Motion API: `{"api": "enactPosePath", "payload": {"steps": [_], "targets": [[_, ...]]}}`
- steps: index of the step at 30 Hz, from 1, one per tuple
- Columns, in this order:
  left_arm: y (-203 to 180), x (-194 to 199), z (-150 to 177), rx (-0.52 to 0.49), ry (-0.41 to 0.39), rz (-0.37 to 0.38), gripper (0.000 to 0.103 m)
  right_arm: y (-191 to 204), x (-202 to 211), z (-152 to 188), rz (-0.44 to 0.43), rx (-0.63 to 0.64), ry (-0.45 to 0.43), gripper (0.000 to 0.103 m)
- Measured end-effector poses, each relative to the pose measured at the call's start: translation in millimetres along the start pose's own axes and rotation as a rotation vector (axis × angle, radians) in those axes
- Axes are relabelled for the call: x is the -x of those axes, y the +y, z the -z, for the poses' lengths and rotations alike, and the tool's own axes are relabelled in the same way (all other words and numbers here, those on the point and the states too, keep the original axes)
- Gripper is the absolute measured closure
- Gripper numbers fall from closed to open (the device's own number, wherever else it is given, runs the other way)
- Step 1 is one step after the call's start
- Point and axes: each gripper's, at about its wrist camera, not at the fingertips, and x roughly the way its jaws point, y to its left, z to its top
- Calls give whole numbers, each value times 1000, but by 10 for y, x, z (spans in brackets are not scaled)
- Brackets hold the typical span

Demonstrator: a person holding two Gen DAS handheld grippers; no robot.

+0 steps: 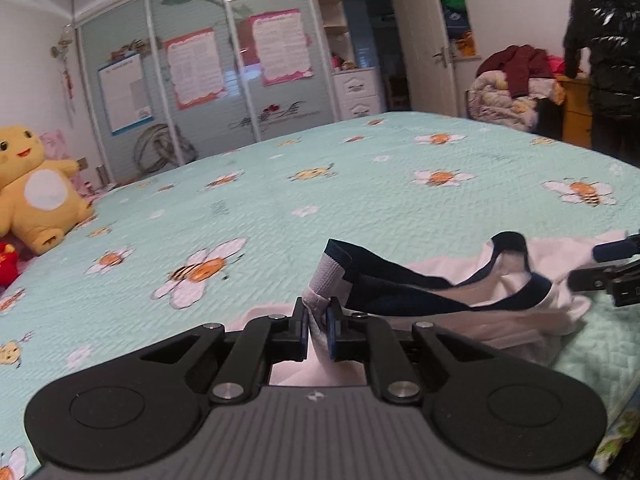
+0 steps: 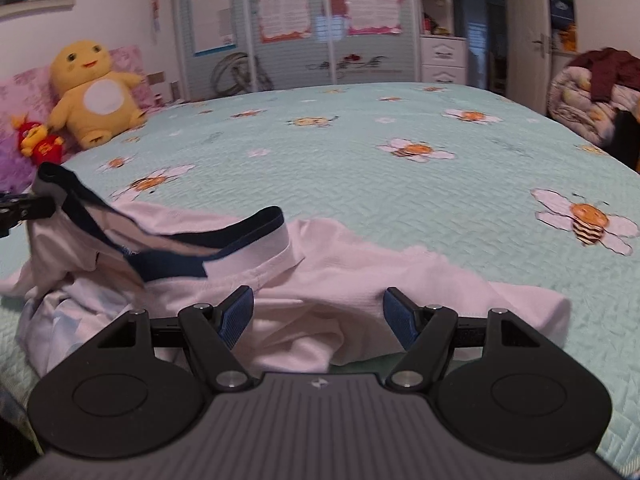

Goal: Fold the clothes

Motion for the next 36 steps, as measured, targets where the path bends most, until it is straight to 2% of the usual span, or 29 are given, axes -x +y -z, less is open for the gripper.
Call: {"api": "enactPosePath", "payload": {"steps": [5,10,12,15,16,18,19,20,21,23,28,31,32,33,36], "targets": [[103,-54,135,38,83,-8,92,-31,-37,-67,-74,-79,6,31],[63,-87,314,1,159,-3,92,78,-128,-236,-117,-91,-29,31],[52,-78,338,-8,173,7,92,135,-257,-301,-148,-88,-8,31],[43,-49,365,-18,193,28,91,212,-552,-304,-133,-88,80,33],[47,-9,361,-19,196,37,90,220,-650,-294,-132,-100,113,38],[66,89,345,-20,199,53,89,206,-749,-249,-180,-153,151,75],[82,159,338,-19,196,56,88,203,-782,-222,-205,-178,171,82],[98,231,331,-16,194,59,83,213,-775,-189,-210,-193,177,89],[119,284,311,12,193,89,72,224,-727,-157,-207,-198,164,95],[163,387,269,76,191,156,61,245,-545,-113,-215,-194,106,98],[270,643,165,236,185,323,62,388,-61,-66,-236,-111,-32,99],[213,469,84,406,195,503,57,553,186,-29,-272,-21,-86,100],[177,376,62,457,207,551,52,600,256,0,-281,-1,-94,100],[131,287,60,497,221,584,48,646,326,30,-290,19,-101,100],[-11,23,64,610,265,679,48,731,440,78,-322,60,-98,100]]}}
